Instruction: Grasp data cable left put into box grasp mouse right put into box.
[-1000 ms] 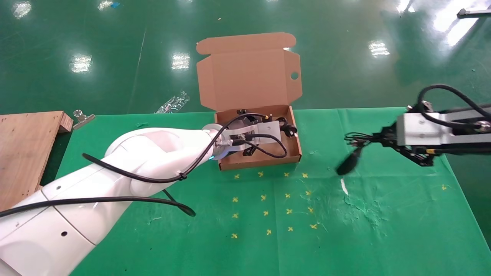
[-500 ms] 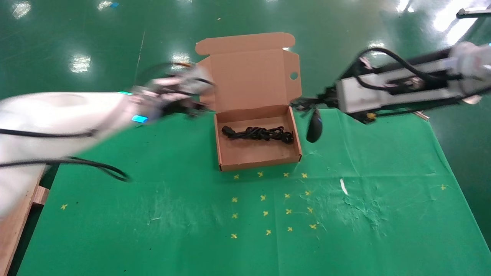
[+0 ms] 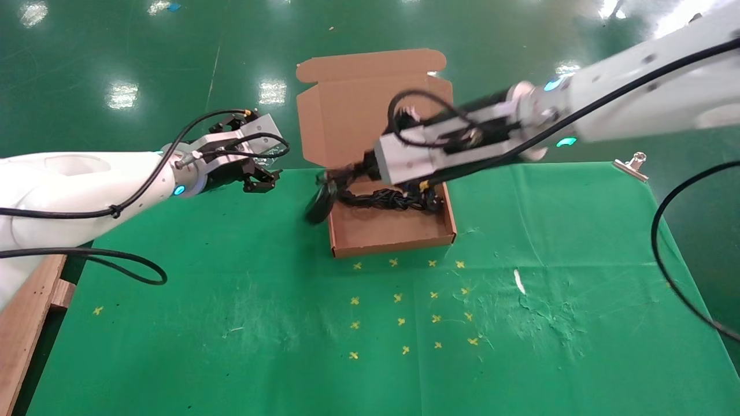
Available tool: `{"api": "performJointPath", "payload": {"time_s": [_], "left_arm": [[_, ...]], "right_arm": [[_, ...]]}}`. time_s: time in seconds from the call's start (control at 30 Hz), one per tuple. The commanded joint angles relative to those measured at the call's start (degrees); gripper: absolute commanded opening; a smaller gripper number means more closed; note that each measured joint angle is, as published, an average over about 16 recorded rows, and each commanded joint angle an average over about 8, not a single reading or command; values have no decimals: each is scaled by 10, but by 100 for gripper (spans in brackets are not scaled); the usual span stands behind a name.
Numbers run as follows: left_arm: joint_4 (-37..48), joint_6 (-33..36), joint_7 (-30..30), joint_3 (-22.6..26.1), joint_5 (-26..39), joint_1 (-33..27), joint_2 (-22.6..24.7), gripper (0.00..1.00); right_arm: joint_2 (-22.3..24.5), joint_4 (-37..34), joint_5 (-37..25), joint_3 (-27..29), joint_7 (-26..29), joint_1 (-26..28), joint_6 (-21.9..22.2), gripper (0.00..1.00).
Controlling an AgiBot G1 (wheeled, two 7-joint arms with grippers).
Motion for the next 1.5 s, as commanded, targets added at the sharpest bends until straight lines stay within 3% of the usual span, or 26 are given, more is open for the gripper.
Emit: {"api": "performJointPath", "payload": {"time_s": [0.03, 0.43, 0.47, 0.7, 0.73, 1.27, 1.5], "left_arm": [[0, 0, 0, 0, 0, 0, 0, 100], [-1, 0, -1, 0, 1, 0, 0, 100], [-1, 0, -1, 0, 1, 0, 0, 100], [-1, 0, -2, 0, 2, 0, -1, 100], [0, 0, -2, 0, 2, 0, -1, 100], [-1, 0, -2, 0, 1, 0, -1, 100], [-1, 0, -2, 0, 1, 0, -1, 100]], "right_arm": [[-18, -43, -1, -6, -19, -2, 5, 0], [-53, -269, -13, -4, -141, 15, 83, 0], [-55, -281, -9, -1, -152, 15, 84, 5], [-64, -338, 17, 15, -197, 17, 91, 92], [-65, -341, 19, 16, -199, 17, 92, 100], [-62, -328, 17, 14, -192, 16, 89, 100], [-36, -289, 53, 26, -160, -10, 75, 100]]}}
